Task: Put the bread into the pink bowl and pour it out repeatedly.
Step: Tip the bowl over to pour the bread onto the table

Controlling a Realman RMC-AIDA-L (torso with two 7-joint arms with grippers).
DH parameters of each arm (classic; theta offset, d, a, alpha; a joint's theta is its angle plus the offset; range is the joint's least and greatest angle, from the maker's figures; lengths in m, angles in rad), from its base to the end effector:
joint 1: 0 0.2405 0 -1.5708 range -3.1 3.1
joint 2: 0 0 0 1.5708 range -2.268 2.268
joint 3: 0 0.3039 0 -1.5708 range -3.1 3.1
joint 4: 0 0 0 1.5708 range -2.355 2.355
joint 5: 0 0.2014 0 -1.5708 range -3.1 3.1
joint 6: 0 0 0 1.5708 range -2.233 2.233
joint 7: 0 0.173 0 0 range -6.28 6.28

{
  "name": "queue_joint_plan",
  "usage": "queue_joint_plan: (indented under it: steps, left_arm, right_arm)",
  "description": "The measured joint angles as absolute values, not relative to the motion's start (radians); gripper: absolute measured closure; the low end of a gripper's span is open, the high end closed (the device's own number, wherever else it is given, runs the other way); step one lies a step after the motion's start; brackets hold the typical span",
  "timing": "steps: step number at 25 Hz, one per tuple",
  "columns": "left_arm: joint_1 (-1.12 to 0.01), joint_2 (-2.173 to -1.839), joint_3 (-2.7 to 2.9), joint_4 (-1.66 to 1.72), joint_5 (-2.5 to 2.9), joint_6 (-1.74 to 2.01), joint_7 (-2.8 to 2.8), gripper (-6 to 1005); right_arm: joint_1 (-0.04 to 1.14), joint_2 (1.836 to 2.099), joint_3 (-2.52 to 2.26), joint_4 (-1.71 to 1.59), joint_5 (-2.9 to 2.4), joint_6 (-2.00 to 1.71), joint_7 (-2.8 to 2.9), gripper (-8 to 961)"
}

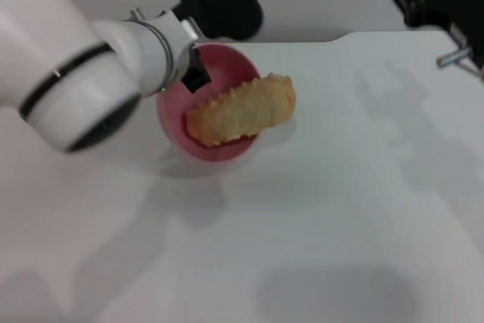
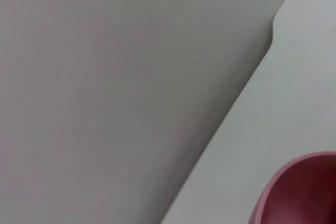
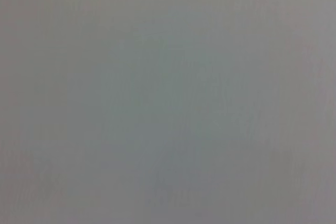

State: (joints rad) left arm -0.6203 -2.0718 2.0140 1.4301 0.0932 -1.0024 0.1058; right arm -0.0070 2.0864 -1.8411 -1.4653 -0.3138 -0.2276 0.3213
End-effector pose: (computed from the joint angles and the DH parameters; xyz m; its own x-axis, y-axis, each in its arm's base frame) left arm -0.1625 0.4244 -0.0856 0.9275 0.2584 -0.2702 -0.0698 -0.5902 -0.8042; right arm 0.2140 0.3536 -0.0068 0.8437 0.0961 -0.5282 -0.4733 -0.3314 -0.8162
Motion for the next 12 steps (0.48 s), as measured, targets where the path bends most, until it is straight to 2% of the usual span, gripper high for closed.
queue_joint_plan:
  steps: [12]
  left_arm:
    - [-0.620,-2.077,2.158,1.525,0.296,-1.058,0.066,950]
  right_arm:
    - [-0.042,2.084,-1.874,-1.330,-0.310,-0.307,0.387,407]
